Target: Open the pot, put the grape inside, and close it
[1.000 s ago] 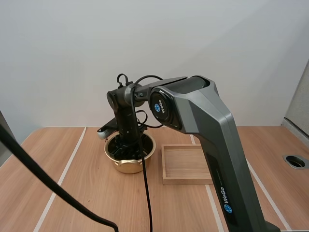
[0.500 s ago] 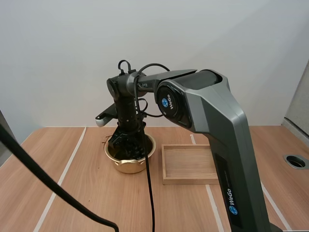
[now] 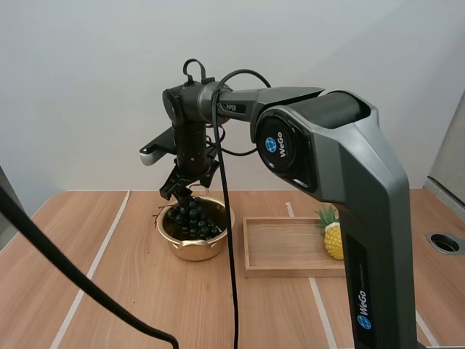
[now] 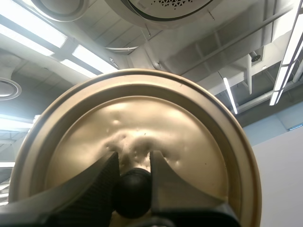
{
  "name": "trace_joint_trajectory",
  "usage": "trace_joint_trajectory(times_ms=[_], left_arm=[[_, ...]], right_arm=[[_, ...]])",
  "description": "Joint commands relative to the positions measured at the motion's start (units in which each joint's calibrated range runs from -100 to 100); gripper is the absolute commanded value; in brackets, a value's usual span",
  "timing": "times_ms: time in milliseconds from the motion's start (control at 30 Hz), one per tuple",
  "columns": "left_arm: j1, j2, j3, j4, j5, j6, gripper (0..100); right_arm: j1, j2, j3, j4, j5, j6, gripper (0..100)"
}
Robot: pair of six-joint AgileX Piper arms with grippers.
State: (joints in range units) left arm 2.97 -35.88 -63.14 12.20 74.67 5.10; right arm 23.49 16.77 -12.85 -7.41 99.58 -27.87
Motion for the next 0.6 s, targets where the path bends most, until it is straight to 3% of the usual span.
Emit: trace_joint_trajectory(times_ms=[0, 367, 567], left_arm=[[0.11, 0.01, -0.12, -0.5, 0.08, -0.05, 0], [0.11, 0.01, -0.12, -0.82, 2.08, -0.05, 0], [0.11, 0.13, -0.12, -1.23, 5.79, -0.15, 0]], right_arm=[[-0.22, -4.17, -0.36, -0.19, 0.42, -0.11, 100], [-0.36, -18.55, -0.36, -0.19, -11.21, 0.69, 100], [-3.49, -25.78, -0.36, -0.19, -15.16, 2.25, 100]])
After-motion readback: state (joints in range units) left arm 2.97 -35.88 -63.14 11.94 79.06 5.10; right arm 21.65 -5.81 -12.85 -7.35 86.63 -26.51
